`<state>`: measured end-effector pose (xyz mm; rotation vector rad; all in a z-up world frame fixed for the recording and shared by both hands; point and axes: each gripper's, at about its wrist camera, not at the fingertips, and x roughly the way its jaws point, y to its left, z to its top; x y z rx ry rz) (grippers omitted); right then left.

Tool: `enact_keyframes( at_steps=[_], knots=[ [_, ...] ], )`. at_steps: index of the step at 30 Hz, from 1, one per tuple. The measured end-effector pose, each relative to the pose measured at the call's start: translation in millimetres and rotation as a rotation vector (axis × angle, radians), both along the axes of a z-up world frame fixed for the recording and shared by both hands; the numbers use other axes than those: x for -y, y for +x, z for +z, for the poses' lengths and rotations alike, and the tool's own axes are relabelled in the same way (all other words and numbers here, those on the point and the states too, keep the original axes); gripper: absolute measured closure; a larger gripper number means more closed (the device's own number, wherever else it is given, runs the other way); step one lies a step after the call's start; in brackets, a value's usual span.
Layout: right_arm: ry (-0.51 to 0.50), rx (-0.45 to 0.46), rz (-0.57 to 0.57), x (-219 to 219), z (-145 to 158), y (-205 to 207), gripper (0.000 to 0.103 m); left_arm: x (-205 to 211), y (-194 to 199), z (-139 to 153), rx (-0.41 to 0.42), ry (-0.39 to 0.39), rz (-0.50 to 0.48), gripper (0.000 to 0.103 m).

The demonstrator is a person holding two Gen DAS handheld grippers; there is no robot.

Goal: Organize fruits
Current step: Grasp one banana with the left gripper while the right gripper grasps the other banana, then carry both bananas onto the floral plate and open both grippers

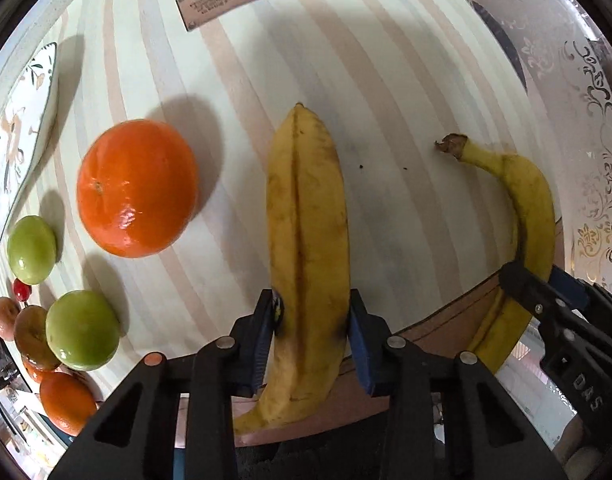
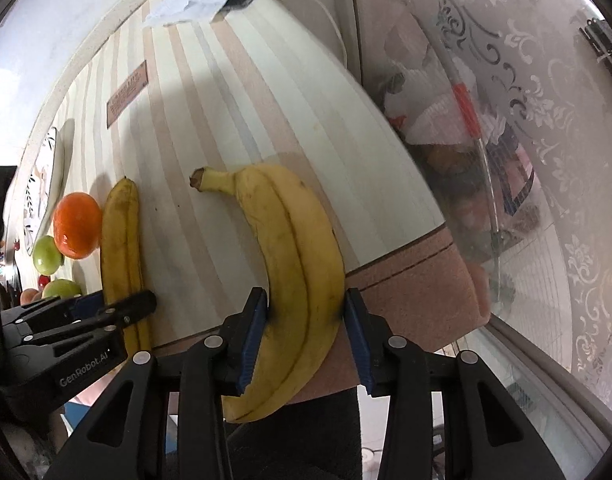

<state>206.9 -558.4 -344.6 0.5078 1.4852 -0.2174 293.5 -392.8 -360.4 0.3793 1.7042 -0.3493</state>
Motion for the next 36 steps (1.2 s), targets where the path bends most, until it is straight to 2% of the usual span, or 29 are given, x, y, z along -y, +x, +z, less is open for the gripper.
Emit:
enact_keyframes(
  at_steps=[2, 4, 5, 7, 12, 20, 26, 31, 36],
  knots=[
    [-0.014, 0.002, 0.023, -5.8, 0.8, 3.3, 0.048, 5.8, 5.7, -3.7, 0.018, 0.007, -0.008, 0.069],
    [-0.066, 0.015, 0.050, -14.2, 2.2, 5.6, 0.046, 11.3, 10.0, -7.3, 0.025, 0.003, 0.001, 0.071],
    [-0.092, 0.023, 0.059, -17.3, 3.1, 6.7, 0.047, 11.2, 10.0, -6.3, 0.027, 0.003, 0.002, 0.071],
    [-0.157, 0.042, 0.069, -22.8, 5.1, 4.7, 0.062, 8.6, 4.3, -1.8, 0.039, 0.003, 0.004, 0.071],
    [-0.087, 0.066, 0.027, -22.4, 7.4, -5.0, 0.064, 12.4, -3.2, 7.1, 0.052, -0.010, -0.011, 0.072],
    [-0.004, 0.136, 0.008, -17.9, 47.5, -3.4, 0.064, -8.3, -0.7, 69.5, 0.121, -0.100, 0.007, 0.072],
    [0.033, 0.211, 0.038, -23.5, 90.4, 22.9, 0.064, -48.7, 13.6, 132.2, 0.200, -0.182, 0.077, 0.072],
    [0.073, 0.263, 0.082, -51.9, 124.0, 58.5, 0.064, -104.7, 36.7, 175.5, 0.239, -0.238, 0.167, 0.072],
    [0.109, 0.288, 0.140, -110.4, 140.1, 105.3, 0.064, -152.9, 74.1, 185.5, 0.259, -0.242, 0.256, 0.072]
  ],
)
